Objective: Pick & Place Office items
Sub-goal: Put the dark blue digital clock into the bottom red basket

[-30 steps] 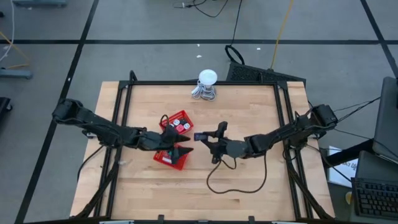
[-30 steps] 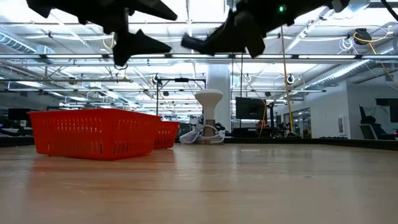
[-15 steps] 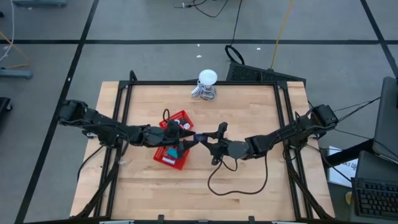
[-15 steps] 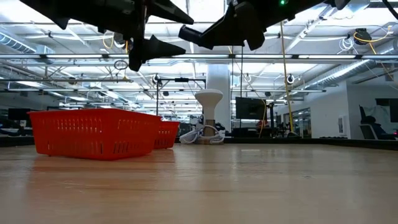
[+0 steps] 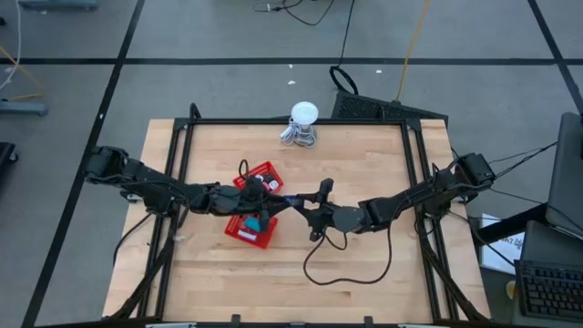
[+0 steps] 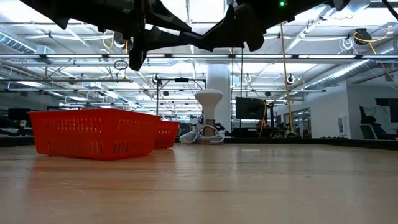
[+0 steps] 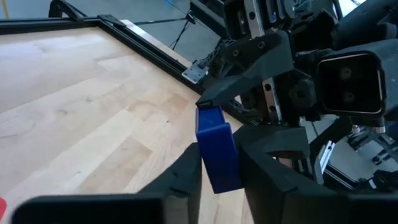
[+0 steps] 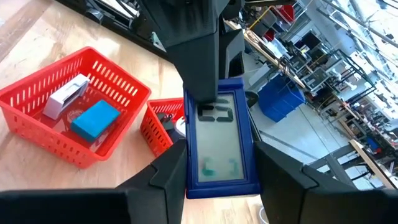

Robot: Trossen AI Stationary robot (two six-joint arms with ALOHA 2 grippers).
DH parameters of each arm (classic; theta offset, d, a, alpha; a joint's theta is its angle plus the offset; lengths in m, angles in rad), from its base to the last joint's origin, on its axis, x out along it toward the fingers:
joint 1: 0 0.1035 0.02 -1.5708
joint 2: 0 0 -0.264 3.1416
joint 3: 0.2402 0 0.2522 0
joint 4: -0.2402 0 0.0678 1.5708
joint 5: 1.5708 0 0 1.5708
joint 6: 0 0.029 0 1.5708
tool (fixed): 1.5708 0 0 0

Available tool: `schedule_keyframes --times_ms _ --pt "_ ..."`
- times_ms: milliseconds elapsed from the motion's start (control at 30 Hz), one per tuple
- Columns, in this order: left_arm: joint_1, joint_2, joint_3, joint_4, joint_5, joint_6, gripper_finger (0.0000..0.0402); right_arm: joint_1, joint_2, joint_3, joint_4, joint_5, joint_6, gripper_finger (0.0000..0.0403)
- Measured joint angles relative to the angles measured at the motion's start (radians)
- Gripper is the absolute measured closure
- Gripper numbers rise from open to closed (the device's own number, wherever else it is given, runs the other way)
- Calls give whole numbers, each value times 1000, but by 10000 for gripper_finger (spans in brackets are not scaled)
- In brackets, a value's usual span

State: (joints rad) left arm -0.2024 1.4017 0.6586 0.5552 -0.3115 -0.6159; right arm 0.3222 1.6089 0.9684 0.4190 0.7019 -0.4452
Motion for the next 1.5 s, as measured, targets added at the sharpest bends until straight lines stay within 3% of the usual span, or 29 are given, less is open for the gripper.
schedule_keyframes --times_ms 167,300,467,700,800,900,1033,1100,1233,1500 --pt "9 -1 0 -5 -1 20 331 -1 0 0 -10 -22 21 247" --pt "31 -32 0 -33 32 93 337 1 -2 1 -2 -49 173 174" --pt "49 -138 0 -153 60 140 337 22 -33 1 -13 -42 235 111" --pt "25 -319 -8 -326 38 234 342 75 -131 -31 -25 -18 220 90" --pt "0 -408 -31 -335 21 271 341 93 -192 -54 -40 97 106 93" --pt "-25 -487 -76 -361 -25 282 342 104 -276 -84 -37 318 45 94" --pt "-56 -594 -165 -359 -90 264 342 114 -361 -192 -53 469 240 94" --pt "-71 -638 -214 -362 -131 244 342 112 -411 -274 -56 425 336 94" --pt "-87 -685 -287 -316 -159 217 340 52 -517 -453 27 229 445 94" --pt "-108 -682 -313 -291 -159 217 339 -81 -726 -775 413 -98 541 94"
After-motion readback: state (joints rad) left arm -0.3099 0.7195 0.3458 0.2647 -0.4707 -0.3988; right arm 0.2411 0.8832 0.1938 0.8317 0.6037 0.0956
